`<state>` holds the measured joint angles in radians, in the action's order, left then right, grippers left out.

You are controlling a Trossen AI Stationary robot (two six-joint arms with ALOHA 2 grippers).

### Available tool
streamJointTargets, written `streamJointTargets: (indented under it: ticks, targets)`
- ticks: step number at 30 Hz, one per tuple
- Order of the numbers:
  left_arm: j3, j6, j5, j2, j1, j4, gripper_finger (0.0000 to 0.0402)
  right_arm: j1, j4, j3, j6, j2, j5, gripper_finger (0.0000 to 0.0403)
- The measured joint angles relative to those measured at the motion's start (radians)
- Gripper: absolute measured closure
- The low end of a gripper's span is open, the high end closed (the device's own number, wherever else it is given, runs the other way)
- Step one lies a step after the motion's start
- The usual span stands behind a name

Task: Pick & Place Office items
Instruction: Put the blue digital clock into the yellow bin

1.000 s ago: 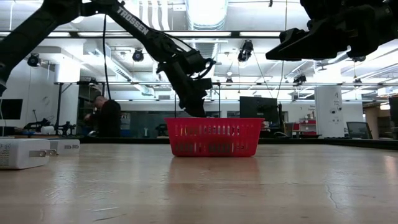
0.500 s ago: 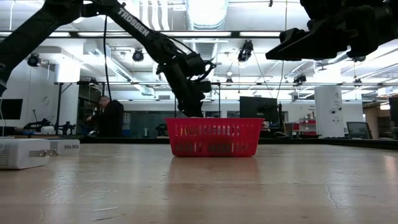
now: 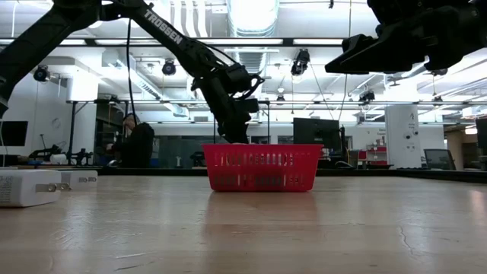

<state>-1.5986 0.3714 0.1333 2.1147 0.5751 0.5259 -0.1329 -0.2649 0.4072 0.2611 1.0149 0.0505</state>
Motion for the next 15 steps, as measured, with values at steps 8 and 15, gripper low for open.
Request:
streamJointTargets:
  ticks: [8, 15]
  targets:
    - [0.000, 0.000, 0.000, 0.000, 0.000, 0.008, 0.0253, 0.000, 0.000, 0.000, 0.000, 0.000, 0.000, 0.0202]
    - [0.000, -0.001, 0.000, 0.000, 0.000, 0.014, 0.0223, 0.000, 0.000, 0.000, 0.000, 0.000, 0.000, 0.0202]
